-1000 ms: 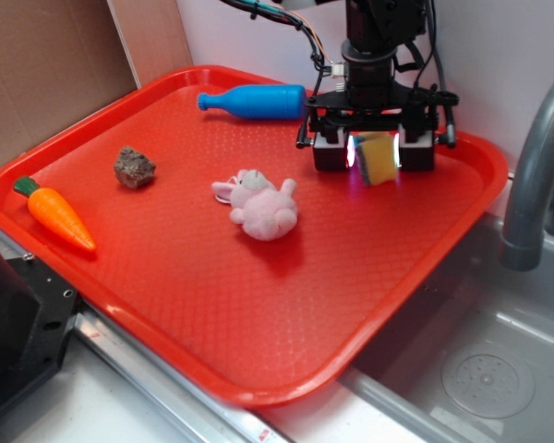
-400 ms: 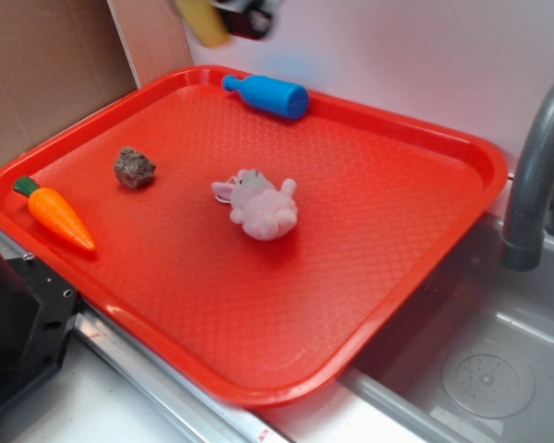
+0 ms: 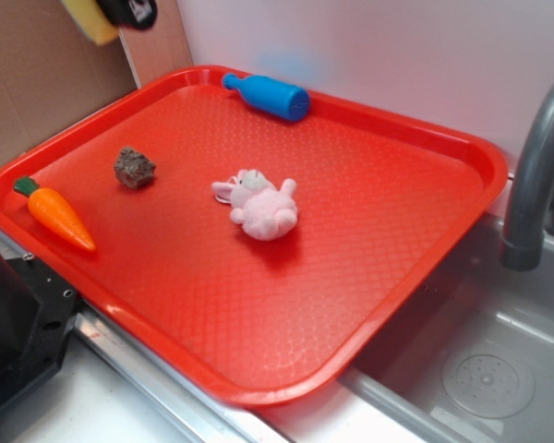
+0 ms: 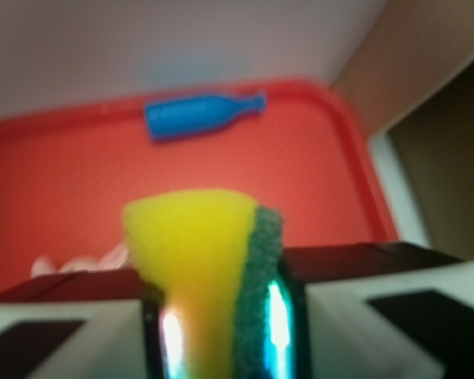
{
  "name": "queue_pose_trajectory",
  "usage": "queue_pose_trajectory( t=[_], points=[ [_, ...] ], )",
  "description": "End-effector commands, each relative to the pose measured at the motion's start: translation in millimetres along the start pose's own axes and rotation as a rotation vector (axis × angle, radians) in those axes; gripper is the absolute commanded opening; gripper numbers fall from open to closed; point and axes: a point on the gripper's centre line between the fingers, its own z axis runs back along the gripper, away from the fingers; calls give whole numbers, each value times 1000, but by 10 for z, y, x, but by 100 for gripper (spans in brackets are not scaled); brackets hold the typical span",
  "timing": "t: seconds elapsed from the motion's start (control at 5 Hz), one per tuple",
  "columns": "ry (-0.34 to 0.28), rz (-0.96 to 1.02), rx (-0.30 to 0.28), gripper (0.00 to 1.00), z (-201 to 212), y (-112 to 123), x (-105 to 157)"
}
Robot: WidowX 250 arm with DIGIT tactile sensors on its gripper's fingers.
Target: Grab the green sponge.
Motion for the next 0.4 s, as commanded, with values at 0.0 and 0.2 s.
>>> queue_pose_trajectory(
  t=[0.0, 0.2],
  points=[
    [-28, 44, -60, 0, 102, -198, -57],
    [3, 71, -59, 0, 59, -297, -31]
  ],
)
